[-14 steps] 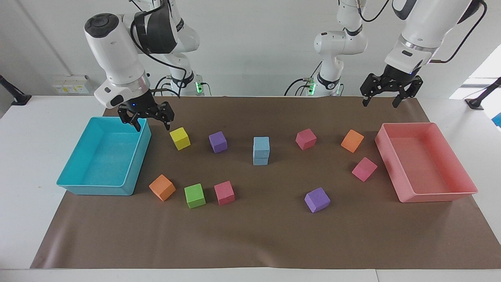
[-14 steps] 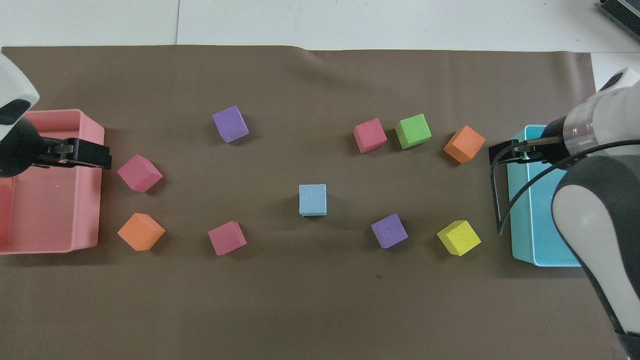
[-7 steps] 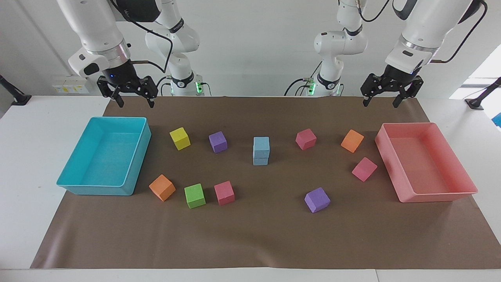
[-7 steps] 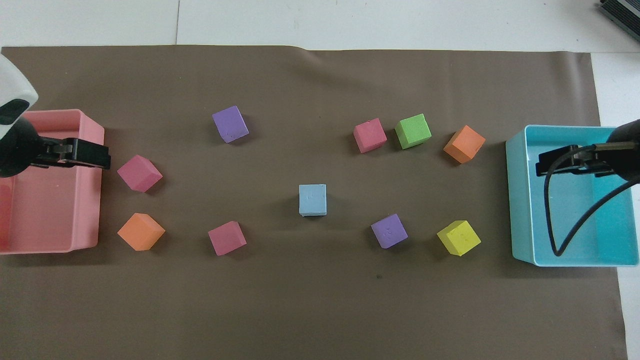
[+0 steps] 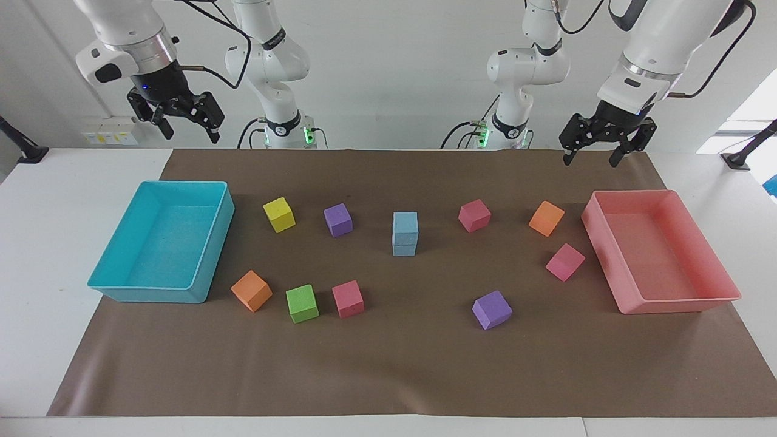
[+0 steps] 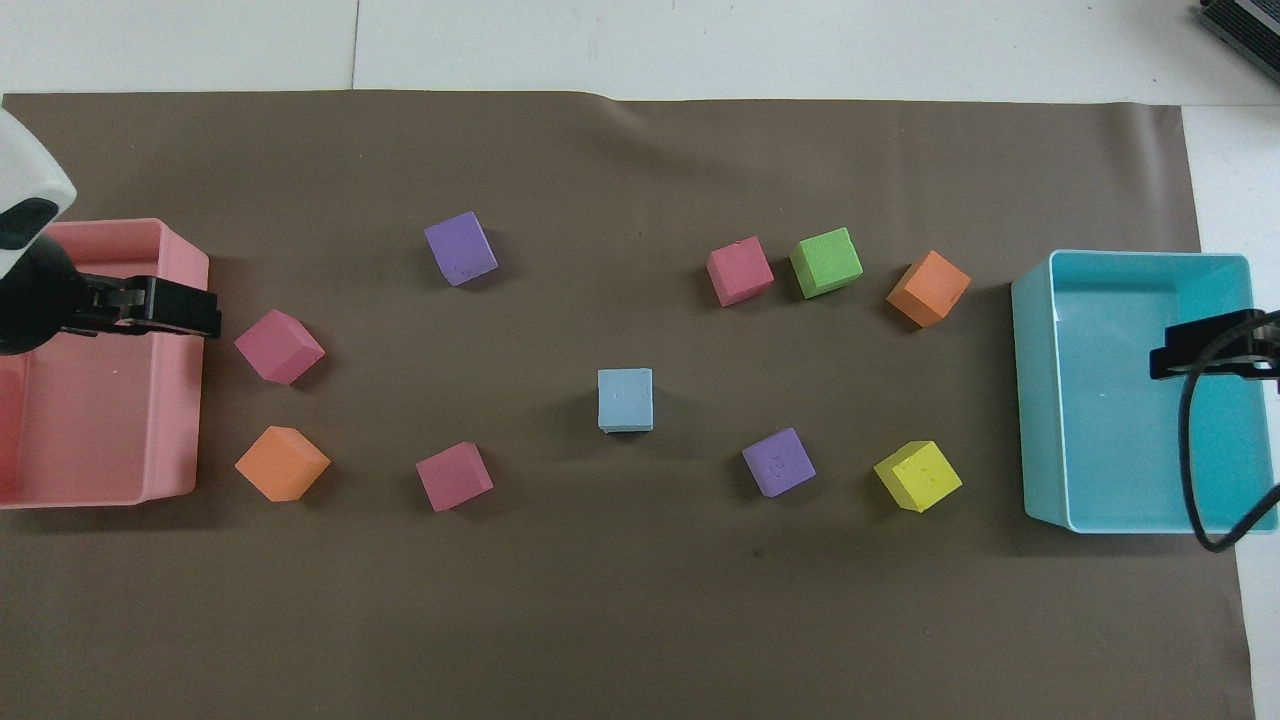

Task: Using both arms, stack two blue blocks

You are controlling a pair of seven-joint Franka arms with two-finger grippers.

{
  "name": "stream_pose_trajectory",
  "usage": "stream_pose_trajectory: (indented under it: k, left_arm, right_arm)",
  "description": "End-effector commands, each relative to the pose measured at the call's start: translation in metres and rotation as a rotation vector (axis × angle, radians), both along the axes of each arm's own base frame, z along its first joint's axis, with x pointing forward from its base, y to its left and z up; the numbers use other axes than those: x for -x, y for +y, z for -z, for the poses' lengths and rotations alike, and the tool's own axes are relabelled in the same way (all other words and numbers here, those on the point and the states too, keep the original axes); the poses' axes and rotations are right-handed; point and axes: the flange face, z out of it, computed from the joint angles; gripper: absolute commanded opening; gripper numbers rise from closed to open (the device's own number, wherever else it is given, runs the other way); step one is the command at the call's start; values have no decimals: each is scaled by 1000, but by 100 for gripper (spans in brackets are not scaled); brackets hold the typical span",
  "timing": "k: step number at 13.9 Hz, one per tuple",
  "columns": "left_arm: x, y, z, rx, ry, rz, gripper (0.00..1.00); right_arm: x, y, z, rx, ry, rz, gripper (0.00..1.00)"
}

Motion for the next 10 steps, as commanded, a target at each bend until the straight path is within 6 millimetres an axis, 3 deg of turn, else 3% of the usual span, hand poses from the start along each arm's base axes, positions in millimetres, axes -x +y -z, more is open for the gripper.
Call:
stream_pose_trajectory:
  k: [1, 4, 10]
  left_arm:
    - [-1, 6, -5, 10, 6, -1, 100]
    - [-2, 8, -5, 10, 5, -4, 100]
    - [-2, 8, -4, 10, 5, -4, 100]
  right_arm:
    - [9, 3, 0, 9, -3, 10, 100]
    - [8, -2, 0, 13, -10, -76, 100]
    - [7, -2, 0, 10, -23, -77, 100]
